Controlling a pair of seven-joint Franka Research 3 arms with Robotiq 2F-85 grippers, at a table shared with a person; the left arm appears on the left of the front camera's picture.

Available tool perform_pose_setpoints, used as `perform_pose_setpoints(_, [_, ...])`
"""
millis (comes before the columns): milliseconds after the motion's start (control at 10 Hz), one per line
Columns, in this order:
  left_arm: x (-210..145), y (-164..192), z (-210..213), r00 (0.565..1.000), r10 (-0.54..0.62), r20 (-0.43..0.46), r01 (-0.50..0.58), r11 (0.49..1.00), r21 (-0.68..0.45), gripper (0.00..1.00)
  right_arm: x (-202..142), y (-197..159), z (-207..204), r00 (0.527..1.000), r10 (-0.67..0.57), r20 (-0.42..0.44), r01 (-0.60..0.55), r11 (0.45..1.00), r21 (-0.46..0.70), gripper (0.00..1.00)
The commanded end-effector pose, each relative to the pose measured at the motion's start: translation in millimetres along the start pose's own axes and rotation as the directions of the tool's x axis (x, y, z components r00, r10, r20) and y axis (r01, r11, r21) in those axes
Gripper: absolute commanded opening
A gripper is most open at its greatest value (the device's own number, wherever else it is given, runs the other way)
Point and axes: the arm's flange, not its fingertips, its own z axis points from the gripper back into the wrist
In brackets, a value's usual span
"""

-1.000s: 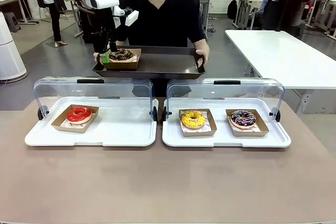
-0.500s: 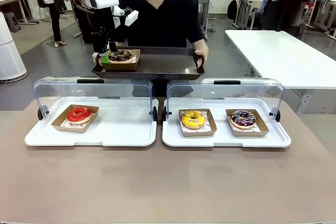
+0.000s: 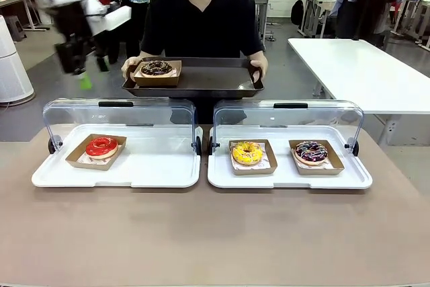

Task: Provide the desired donut to the person.
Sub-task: Place the picked Paper togo box onto the Handle tray extended by the person.

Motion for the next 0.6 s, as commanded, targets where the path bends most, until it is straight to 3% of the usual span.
perform_pose_setpoints(0, [-26.0,-61.2,-26.2,0.998,-0.040,0.040,0.038,0.998,0.045,1.00,0.8,-1.1,-0.6,1.000,0.008,0.021,-0.008,1.000,0.008,1.00])
perform_pose_setpoints(200, [-40.5,-93.7,-40.2,0.999,-0.036,0.039,0.033,0.996,0.081,1.00,0.8,-1.1,-0.6,1.000,0.008,0.021,-0.008,1.000,0.008,1.00])
perform_pose_setpoints(500, [-51.3,-97.2,-42.1,1.000,0.019,0.002,-0.019,0.997,0.069,1.00,0.8,-1.1,-0.6,1.000,0.008,0.021,-0.008,1.000,0.008,1.00])
